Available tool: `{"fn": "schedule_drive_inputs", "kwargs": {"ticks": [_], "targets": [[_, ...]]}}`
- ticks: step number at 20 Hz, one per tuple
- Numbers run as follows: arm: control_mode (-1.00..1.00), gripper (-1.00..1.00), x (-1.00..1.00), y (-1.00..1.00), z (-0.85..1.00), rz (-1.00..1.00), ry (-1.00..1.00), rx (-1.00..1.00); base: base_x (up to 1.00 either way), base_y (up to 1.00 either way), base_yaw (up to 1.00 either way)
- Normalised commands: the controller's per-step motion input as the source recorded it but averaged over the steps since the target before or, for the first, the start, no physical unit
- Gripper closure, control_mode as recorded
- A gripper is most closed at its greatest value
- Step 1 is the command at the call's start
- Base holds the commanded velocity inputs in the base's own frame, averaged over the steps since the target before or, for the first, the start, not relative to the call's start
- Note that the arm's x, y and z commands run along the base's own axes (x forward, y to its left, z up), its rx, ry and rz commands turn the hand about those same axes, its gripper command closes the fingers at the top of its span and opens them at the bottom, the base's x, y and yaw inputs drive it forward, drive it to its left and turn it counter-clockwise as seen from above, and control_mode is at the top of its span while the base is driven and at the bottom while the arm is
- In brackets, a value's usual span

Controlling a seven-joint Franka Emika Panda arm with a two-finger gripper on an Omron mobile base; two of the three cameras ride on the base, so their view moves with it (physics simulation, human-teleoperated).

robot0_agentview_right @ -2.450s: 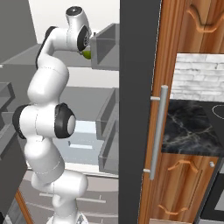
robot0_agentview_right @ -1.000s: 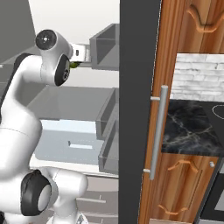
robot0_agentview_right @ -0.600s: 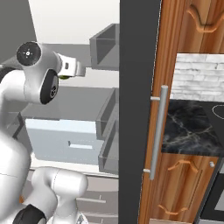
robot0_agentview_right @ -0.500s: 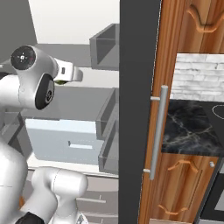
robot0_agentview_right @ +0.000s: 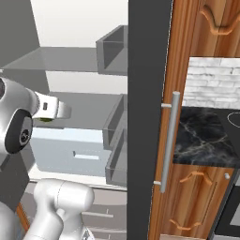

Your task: Grab the lemon and lime from the fridge, place them in the blender, close the lid, and turn on the blender to create a marinade.

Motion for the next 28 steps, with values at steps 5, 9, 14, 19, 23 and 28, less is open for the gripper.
{"fn": "schedule_drive_inputs", "kwargs": {"ticks": [5,9,14,19,23,28], "targets": [[1.0,1.0,-0.6,0.0,-0.07,0.0,0.05,0.0,-0.4,0.0,0.0],[1.0,1.0,0.0,0.0,0.0,0.0,0.0,0.0,-1.0,0.0,-0.02],[1.0,1.0,0.0,0.0,0.0,0.0,0.0,0.0,-1.0,0.0,-0.1],[1.0,1.0,0.0,0.0,0.0,0.0,0.0,0.0,-0.63,-0.15,-0.36],[1.0,1.0,0.0,0.0,0.0,0.0,0.0,0.0,-0.44,-0.52,-0.39],[1.0,1.0,0.0,0.0,0.0,0.0,0.0,0.0,-0.34,-0.68,-0.37]]}}
